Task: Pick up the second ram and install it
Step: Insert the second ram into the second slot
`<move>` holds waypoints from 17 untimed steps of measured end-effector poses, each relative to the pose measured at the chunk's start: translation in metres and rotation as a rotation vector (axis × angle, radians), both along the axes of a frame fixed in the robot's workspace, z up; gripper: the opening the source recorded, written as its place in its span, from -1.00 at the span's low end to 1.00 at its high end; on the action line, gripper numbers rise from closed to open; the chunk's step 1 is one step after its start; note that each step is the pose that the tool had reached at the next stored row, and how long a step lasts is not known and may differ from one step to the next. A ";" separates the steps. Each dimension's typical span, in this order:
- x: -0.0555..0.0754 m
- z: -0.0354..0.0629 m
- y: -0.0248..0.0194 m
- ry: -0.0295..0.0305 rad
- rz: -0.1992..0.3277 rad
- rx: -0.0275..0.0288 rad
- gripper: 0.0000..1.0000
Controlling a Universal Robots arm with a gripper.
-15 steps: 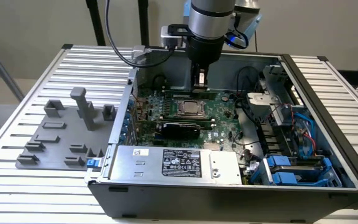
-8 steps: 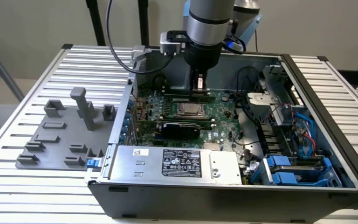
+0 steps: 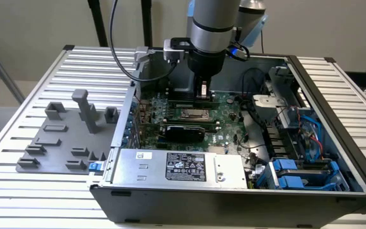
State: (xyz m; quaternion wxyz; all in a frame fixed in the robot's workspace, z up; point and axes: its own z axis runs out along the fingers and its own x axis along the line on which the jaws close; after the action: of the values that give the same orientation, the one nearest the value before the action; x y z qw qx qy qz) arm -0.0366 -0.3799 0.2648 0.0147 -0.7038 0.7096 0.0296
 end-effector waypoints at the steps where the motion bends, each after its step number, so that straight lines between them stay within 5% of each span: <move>1: 0.000 -0.0017 -0.0004 0.0000 0.000 -0.0005 -1.00; 13: 0.000 -0.0234 -0.0020 -0.0001 -0.001 -0.0107 -1.00; 17: 0.000 -0.0289 -0.0020 0.0000 -0.001 -0.0217 -1.00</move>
State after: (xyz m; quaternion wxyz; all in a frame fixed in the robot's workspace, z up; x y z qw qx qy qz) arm -0.0368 -0.3820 0.2359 0.0071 -0.7036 0.7102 0.0219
